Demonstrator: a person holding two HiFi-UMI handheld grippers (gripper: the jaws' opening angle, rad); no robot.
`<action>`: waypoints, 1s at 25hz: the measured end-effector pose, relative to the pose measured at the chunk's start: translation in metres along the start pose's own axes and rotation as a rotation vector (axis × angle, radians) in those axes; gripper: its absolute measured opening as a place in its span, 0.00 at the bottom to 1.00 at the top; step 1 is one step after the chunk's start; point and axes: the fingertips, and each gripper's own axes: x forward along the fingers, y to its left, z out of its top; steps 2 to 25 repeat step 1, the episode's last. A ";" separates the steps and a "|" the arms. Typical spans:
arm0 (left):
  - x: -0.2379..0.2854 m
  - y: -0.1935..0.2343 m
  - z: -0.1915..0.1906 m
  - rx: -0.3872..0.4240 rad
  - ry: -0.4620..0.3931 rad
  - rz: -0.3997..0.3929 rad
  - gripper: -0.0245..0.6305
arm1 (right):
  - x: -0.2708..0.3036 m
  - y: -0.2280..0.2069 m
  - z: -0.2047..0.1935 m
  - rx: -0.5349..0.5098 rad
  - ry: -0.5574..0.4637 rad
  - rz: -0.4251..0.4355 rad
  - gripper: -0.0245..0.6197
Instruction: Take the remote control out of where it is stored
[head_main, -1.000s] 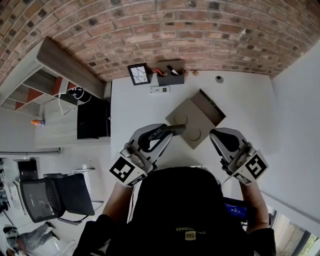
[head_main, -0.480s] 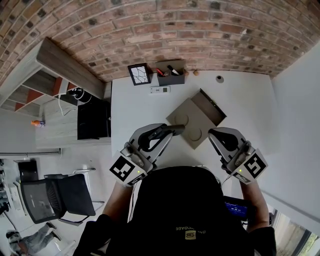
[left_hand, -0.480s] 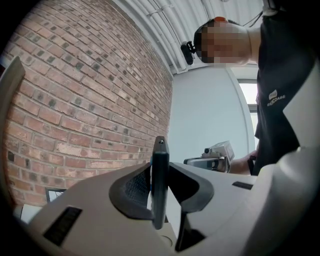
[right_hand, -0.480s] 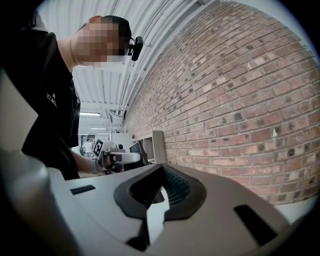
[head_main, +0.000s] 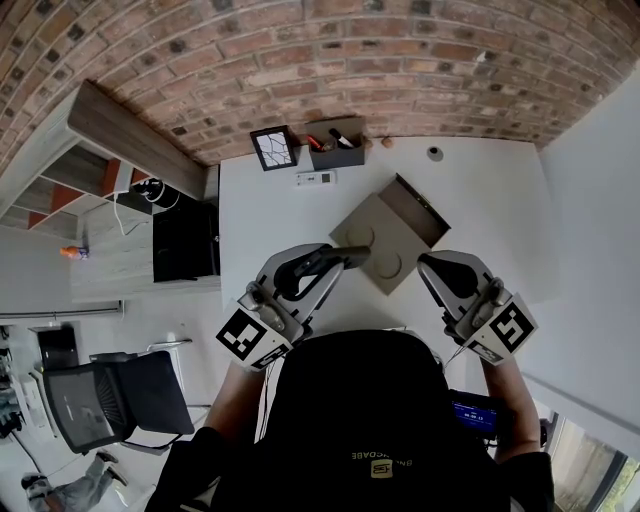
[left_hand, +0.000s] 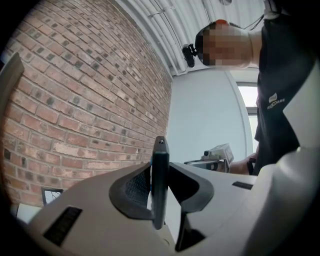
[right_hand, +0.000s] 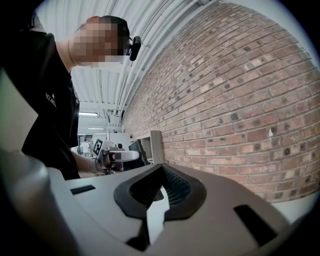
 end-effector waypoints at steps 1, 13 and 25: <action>0.000 -0.001 0.000 0.000 -0.004 -0.002 0.18 | -0.001 0.000 0.000 0.003 0.000 -0.002 0.05; 0.000 -0.001 0.000 0.000 -0.004 -0.002 0.18 | -0.001 0.000 0.000 0.003 0.000 -0.002 0.05; 0.000 -0.001 0.000 0.000 -0.004 -0.002 0.18 | -0.001 0.000 0.000 0.003 0.000 -0.002 0.05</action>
